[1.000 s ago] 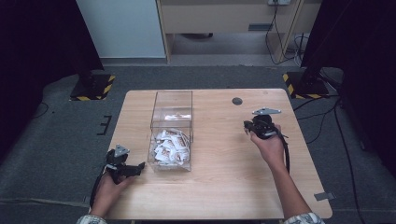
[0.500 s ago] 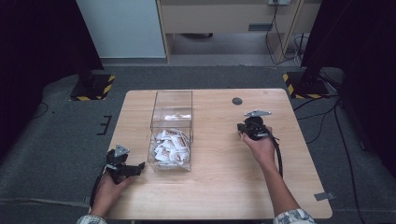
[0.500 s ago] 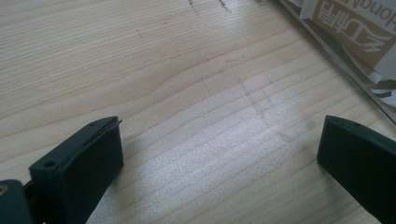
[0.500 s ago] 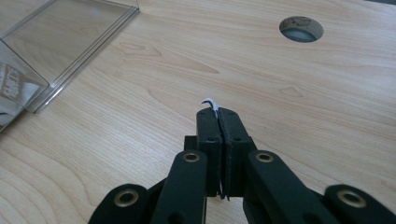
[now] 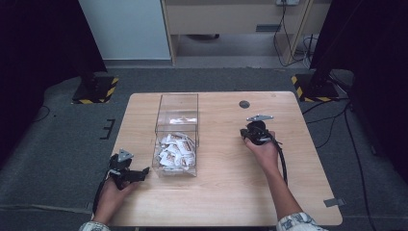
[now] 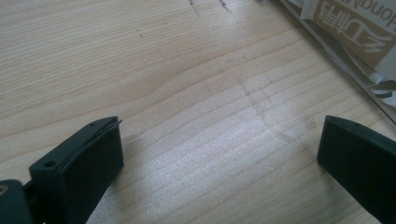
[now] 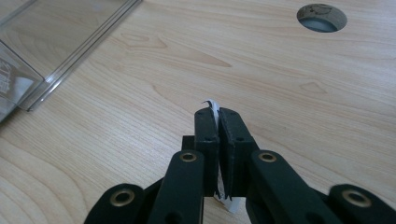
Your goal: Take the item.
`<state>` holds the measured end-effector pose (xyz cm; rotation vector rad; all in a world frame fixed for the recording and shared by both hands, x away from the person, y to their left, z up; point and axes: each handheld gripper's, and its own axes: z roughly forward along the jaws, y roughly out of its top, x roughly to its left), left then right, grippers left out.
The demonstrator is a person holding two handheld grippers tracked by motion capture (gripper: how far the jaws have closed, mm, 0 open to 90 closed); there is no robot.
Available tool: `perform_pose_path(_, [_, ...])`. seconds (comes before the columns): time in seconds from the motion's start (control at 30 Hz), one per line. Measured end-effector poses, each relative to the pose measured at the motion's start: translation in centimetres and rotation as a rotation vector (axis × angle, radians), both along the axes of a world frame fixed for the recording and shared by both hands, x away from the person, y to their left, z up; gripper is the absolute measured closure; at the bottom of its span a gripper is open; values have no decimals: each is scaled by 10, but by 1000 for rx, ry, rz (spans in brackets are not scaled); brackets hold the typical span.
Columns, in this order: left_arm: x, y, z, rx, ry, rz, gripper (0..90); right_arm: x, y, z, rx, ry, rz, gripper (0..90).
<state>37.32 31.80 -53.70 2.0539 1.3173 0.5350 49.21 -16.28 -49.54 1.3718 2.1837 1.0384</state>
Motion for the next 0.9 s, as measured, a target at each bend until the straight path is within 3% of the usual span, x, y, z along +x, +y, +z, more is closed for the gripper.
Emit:
perform_pose_path(0.27, [0, 0, 0, 0, 0, 1, 0, 7, 7, -6, 8, 15, -10, 813])
perform_pose_path(0.53, [0, 0, 0, 0, 0, 1, 0, 8, 12, -3, 14, 30, -33, 536])
perform_pose_path(0.9, [0, 0, 0, 0, -1, 1, 0, 5, 11, 4, -19, 4, -64, 328])
